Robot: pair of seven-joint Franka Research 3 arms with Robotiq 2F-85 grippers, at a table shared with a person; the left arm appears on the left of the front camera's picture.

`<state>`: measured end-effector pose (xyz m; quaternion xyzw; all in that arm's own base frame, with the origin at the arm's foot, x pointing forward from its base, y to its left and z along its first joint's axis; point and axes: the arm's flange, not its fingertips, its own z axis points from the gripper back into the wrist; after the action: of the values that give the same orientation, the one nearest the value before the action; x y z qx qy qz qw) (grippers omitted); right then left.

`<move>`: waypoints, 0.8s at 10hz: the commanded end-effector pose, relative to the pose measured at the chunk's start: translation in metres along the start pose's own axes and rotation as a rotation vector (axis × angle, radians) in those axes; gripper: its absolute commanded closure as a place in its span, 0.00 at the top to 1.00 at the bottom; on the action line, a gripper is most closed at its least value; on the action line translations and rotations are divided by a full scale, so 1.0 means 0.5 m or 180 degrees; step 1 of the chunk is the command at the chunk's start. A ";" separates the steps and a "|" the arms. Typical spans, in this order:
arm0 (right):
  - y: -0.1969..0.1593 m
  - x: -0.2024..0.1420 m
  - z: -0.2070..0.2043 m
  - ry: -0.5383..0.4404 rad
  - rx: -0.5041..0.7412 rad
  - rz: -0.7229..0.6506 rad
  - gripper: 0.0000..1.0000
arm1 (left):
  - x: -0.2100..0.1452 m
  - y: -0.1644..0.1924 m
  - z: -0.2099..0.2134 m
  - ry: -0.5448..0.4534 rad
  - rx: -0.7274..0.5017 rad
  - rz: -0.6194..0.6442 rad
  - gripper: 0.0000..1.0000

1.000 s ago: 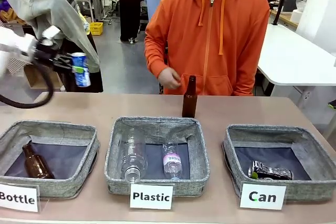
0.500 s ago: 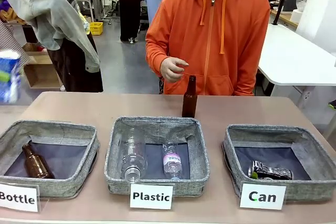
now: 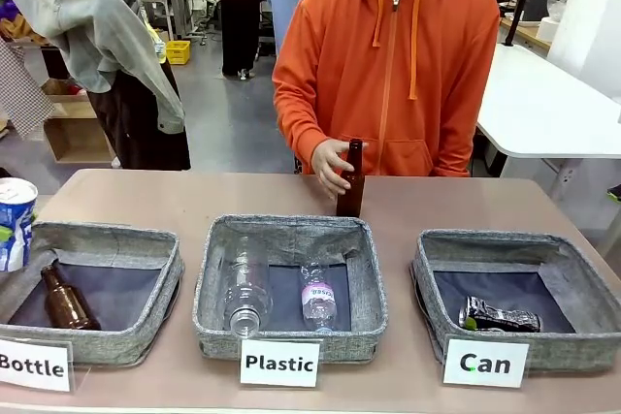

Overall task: Sort the can waste into the basket.
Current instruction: Pick up the can waste from the table and place it in the right Fabric basket.

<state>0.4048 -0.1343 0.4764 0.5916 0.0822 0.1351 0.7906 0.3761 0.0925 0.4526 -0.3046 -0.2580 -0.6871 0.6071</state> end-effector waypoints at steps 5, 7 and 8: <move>0.000 0.000 0.000 0.0000 0.0000 0.0000 1.00 | 0.181 0.058 -0.115 0.0250 -0.0055 -0.0246 0.44; 0.033 -0.040 -0.020 0.0454 -0.0719 -0.0477 1.00 | 0.293 0.101 -0.168 0.0408 0.0180 -0.0100 0.44; 0.026 -0.074 -0.015 0.0656 -0.0925 -0.0554 1.00 | 0.340 0.127 -0.193 0.0526 0.0201 -0.0114 0.44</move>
<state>0.3819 -0.1376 0.4840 0.4992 0.1583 0.1327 0.8415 0.4016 -0.0992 0.5088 -0.2403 -0.2416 -0.7206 0.6038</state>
